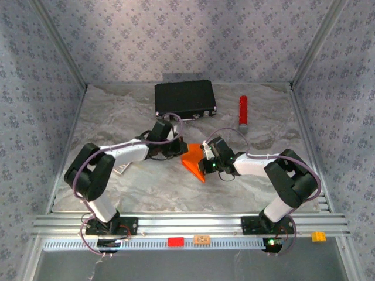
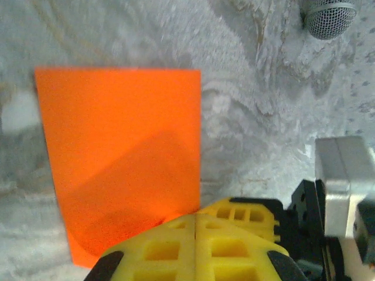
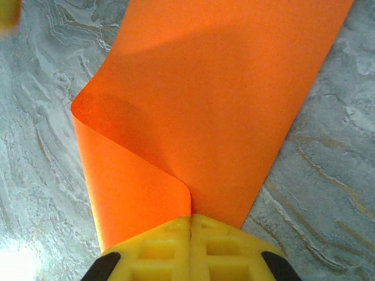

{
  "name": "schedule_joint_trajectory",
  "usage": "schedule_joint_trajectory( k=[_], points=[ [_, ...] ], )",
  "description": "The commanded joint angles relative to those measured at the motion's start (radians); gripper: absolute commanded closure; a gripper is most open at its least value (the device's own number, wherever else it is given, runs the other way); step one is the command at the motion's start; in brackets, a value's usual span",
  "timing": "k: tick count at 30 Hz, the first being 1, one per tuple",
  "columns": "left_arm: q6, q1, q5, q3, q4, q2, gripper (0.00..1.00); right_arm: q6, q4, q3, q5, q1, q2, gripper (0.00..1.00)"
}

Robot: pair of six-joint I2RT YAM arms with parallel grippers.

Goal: Fold a paper plane with a square sheet of paper (pick it up from the middle)
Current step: Third fold the triangle at the center of the table.

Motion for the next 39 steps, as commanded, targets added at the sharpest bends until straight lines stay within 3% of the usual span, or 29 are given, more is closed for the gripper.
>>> schedule_joint_trajectory(
  k=[1, 10, 16, 39],
  points=[
    [-0.117, -0.036, 0.057, -0.069, 0.181, -0.018, 1.00, 0.019, -0.036, 0.002, 0.036, -0.003, 0.027, 1.00],
    [-0.206, -0.097, 0.057, -0.121, 0.331, 0.057, 1.00, 0.024, -0.034, -0.003, 0.045, 0.001, 0.022, 1.00],
    [-0.241, -0.098, 0.012, -0.159, 0.308, 0.058, 1.00, 0.025, -0.036, -0.003, 0.046, 0.002, 0.023, 1.00],
    [-0.213, -0.109, 0.026, -0.151, 0.294, 0.104, 0.99, 0.024, -0.053, 0.008, 0.052, 0.006, 0.028, 1.00]
  ],
)
